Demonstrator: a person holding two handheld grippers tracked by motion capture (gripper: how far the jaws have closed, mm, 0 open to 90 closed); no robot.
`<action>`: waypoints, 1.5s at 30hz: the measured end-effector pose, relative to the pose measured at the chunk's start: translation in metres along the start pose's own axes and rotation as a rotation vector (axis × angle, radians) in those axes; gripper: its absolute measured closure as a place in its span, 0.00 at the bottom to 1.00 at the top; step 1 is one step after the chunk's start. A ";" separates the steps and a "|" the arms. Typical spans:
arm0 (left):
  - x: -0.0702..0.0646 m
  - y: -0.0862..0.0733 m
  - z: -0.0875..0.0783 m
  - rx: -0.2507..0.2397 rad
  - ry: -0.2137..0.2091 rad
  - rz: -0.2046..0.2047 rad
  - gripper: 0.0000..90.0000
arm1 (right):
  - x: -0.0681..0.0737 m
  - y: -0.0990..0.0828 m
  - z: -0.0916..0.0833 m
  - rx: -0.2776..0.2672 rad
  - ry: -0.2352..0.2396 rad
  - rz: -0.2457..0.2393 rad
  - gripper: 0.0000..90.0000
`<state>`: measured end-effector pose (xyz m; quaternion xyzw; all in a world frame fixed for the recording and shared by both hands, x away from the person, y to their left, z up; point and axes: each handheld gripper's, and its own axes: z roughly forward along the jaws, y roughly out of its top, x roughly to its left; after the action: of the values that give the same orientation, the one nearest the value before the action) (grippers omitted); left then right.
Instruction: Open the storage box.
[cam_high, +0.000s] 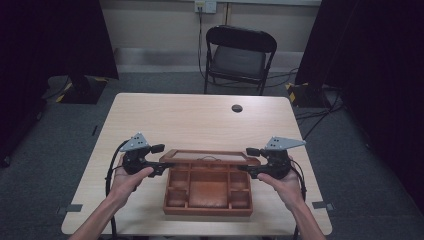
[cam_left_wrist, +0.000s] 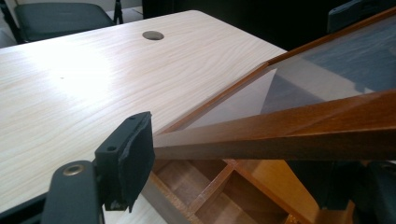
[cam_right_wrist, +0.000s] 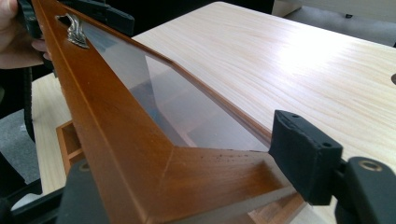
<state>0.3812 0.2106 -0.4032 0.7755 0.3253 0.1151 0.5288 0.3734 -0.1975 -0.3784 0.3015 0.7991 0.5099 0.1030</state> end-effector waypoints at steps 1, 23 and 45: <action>0.000 0.000 0.000 -0.004 -0.003 -0.001 0.29 | 0.000 0.001 0.000 -0.001 0.005 -0.001 0.42; 0.007 0.008 0.013 0.013 -0.040 0.023 0.42 | -0.014 0.008 0.009 -0.015 0.032 0.048 0.43; 0.017 0.014 0.023 -0.025 -0.055 -0.012 0.49 | -0.030 0.012 0.019 -0.021 0.002 0.071 0.45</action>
<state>0.4120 0.2009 -0.4026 0.7696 0.3140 0.0948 0.5478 0.4111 -0.1975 -0.3813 0.3281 0.7826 0.5217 0.0874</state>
